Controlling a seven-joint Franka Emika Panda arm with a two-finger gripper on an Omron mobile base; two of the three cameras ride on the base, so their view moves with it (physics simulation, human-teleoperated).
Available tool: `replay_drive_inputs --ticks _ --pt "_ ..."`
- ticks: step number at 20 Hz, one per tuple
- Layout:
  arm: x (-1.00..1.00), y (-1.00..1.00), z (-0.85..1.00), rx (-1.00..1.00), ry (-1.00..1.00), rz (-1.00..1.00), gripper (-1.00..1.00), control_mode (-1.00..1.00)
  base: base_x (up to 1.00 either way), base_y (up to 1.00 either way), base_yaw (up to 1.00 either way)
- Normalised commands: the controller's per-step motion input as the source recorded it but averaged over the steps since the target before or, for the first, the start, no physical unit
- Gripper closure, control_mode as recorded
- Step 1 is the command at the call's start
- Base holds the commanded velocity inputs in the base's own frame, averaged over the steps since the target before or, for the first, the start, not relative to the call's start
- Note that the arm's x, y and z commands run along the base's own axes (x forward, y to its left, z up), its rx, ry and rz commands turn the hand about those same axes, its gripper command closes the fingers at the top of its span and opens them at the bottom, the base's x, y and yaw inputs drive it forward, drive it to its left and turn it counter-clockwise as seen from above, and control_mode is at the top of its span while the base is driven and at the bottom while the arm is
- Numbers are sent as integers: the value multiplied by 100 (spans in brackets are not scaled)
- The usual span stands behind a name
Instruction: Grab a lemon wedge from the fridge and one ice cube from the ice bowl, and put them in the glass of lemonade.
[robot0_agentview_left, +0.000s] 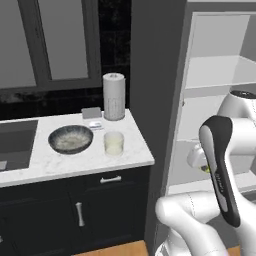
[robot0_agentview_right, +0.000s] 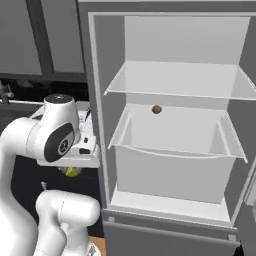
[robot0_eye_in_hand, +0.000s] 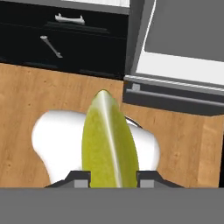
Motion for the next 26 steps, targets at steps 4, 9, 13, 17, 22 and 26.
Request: replay_drive_inputs --ticks 4,9,13,17,22,26 --pt "0 0 0 0 0 0 100 100 27 100 -11" --pt "0 0 0 0 0 0 100 100 43 100 -13" --pt "0 0 0 0 0 0 100 100 50 85 -11" --pt "0 0 0 0 0 0 100 100 59 8 0" --pt "0 0 0 0 0 0 100 100 61 -6 0" --pt "0 0 0 0 0 0 100 100 54 0 0"
